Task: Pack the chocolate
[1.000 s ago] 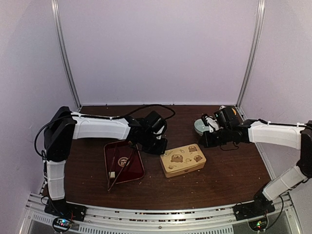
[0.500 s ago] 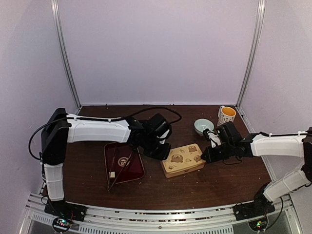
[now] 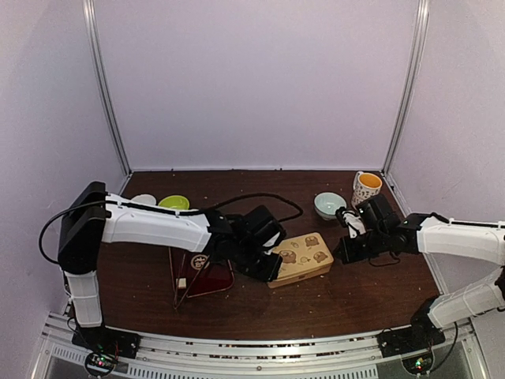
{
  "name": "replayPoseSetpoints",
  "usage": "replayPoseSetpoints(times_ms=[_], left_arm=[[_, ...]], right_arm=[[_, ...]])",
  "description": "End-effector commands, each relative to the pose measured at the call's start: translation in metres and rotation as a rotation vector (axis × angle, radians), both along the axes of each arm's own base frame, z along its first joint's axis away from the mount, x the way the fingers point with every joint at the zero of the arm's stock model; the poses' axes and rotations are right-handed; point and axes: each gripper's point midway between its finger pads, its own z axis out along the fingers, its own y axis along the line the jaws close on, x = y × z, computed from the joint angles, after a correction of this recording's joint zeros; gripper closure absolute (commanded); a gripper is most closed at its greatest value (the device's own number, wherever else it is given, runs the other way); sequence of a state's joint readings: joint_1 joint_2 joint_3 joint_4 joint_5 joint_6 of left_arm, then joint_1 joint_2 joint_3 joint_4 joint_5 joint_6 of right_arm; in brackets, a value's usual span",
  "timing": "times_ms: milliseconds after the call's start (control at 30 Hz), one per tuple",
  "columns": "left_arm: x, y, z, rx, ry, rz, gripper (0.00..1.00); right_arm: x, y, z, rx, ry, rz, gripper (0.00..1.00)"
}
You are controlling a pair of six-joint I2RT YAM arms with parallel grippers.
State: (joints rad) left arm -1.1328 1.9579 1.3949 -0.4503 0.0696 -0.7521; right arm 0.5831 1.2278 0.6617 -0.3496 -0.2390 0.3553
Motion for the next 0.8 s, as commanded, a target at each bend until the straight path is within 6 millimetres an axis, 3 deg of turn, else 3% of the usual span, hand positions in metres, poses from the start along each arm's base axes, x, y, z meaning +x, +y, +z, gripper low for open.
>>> replayPoseSetpoints(times_ms=[0,133,300,467,767], left_arm=[[0.000,0.005,-0.036,0.063,0.031,0.030,1.00],[0.004,0.005,0.006,0.013,-0.049,0.035,1.00],[0.016,0.017,0.070,-0.030,-0.174,0.053,1.00],[0.025,0.053,0.127,-0.075,-0.303,0.158,1.00],[0.017,0.136,0.169,-0.077,-0.409,0.297,0.97]], right_arm=[[-0.004,0.002,0.002,0.007,0.004,0.009,1.00],[0.000,0.004,0.022,0.023,-0.037,0.013,1.00],[0.011,0.005,0.064,0.103,-0.192,-0.007,1.00],[0.023,-0.001,0.108,0.182,-0.395,-0.063,1.00],[0.041,-0.002,0.156,0.305,-0.600,-0.135,1.00]])
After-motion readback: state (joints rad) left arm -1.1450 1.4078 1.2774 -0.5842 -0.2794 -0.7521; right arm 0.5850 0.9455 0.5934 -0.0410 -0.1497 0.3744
